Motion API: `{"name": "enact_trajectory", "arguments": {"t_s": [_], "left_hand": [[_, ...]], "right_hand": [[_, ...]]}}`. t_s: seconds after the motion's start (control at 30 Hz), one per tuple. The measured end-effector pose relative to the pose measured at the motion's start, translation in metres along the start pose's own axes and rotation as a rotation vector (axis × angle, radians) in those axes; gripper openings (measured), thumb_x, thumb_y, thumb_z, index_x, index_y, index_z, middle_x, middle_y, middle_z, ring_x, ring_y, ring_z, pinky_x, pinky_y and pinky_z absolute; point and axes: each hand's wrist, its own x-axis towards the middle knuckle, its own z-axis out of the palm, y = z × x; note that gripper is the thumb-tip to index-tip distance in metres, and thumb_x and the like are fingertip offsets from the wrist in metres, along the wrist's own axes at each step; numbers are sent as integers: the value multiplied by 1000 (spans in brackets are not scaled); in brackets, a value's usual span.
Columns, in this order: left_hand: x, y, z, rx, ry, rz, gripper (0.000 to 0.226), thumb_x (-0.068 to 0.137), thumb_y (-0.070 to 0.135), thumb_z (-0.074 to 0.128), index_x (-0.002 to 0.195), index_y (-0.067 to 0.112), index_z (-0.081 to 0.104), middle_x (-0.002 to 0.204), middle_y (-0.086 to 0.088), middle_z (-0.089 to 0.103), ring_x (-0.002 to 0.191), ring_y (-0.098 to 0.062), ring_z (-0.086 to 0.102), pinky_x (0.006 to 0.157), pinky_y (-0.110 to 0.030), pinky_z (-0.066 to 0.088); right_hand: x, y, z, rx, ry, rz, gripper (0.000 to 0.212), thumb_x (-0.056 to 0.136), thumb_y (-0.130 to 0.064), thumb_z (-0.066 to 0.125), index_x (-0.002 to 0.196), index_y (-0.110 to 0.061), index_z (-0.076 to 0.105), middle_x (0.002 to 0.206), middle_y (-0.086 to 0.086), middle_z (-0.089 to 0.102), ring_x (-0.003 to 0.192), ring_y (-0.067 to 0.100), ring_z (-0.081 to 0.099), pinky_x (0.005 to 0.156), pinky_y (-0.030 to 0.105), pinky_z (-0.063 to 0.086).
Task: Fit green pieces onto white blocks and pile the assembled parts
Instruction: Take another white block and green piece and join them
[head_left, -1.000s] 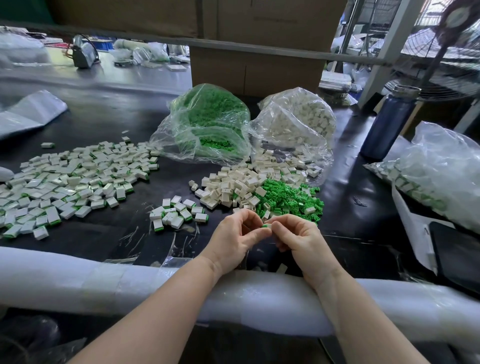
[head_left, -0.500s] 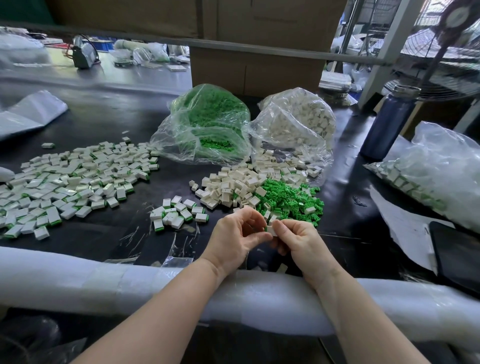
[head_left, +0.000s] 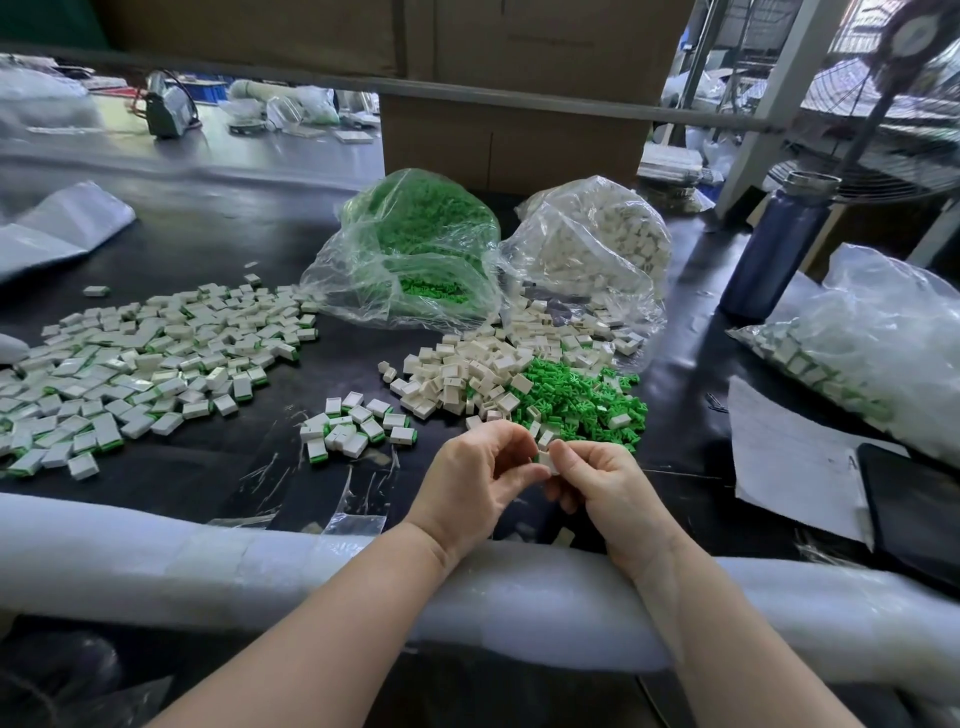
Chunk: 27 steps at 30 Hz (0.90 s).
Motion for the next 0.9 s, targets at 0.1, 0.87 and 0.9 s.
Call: {"name": "enact_trajectory", "arguments": {"t_s": [0.1, 0.87, 0.9], "left_hand": [[-1, 2, 1, 67, -2, 62, 13, 81, 16, 71, 87, 8, 63, 71, 14, 54, 67, -11, 55, 67, -14, 47], [2, -4, -1, -88, -80, -53, 15, 79, 19, 72, 82, 21, 57, 70, 9, 57, 64, -8, 53, 66, -27, 53], [2, -4, -2, -96, -83, -64, 15, 79, 19, 72, 82, 21, 57, 70, 8, 57, 64, -9, 53, 66, -27, 52]], "right_hand": [[-1, -1, 0, 16, -5, 4, 37, 96, -17, 47, 64, -2, 58, 52, 4, 52, 45, 6, 41, 47, 15, 34], [1, 2, 0, 7, -8, -13, 36, 96, -17, 47, 62, -7, 55, 50, -3, 50, 45, 4, 40, 47, 14, 33], [1, 2, 0, 3, -9, -12, 36, 96, -18, 47, 62, -7, 55, 50, -3, 50, 45, 4, 40, 47, 14, 33]]}}
